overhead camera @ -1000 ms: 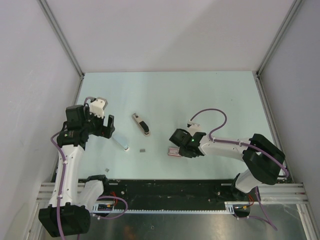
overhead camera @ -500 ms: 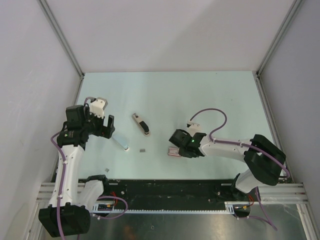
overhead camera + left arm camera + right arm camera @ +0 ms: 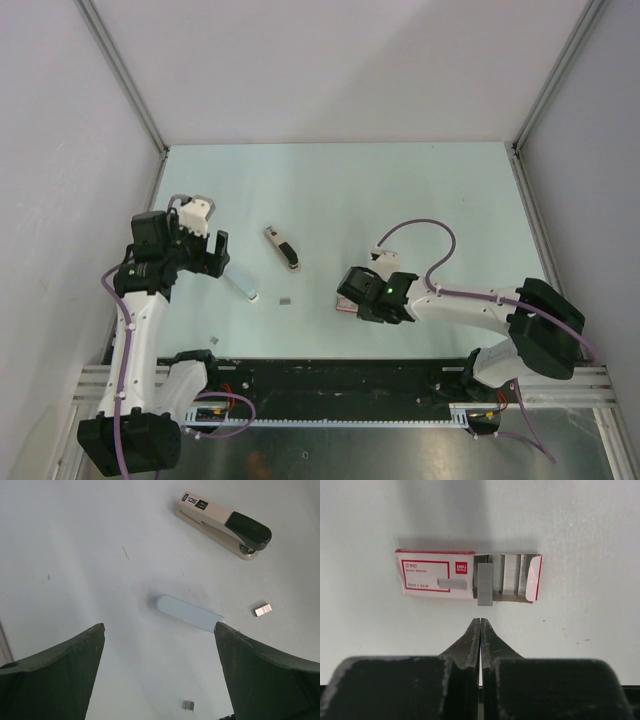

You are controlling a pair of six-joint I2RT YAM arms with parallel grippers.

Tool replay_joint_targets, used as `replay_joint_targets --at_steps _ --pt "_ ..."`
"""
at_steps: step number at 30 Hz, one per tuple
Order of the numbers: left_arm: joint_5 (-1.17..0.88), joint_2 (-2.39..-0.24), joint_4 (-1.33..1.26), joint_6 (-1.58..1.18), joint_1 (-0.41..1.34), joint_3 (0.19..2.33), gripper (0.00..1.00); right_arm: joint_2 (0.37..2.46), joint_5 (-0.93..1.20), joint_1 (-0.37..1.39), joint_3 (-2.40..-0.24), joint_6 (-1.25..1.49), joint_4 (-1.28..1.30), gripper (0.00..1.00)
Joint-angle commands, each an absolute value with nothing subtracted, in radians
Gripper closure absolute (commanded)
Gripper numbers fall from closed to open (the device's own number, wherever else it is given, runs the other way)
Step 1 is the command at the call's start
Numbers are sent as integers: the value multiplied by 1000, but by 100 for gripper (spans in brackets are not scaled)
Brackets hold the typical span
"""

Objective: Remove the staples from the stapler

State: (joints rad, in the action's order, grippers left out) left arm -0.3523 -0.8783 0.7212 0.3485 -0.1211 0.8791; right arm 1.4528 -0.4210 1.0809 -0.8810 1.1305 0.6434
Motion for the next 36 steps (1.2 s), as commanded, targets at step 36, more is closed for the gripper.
replay_joint_targets --at_steps 36 --pt "-389 -871 719 375 -132 878 5 1545 -323 1014 -893 1022 549 100"
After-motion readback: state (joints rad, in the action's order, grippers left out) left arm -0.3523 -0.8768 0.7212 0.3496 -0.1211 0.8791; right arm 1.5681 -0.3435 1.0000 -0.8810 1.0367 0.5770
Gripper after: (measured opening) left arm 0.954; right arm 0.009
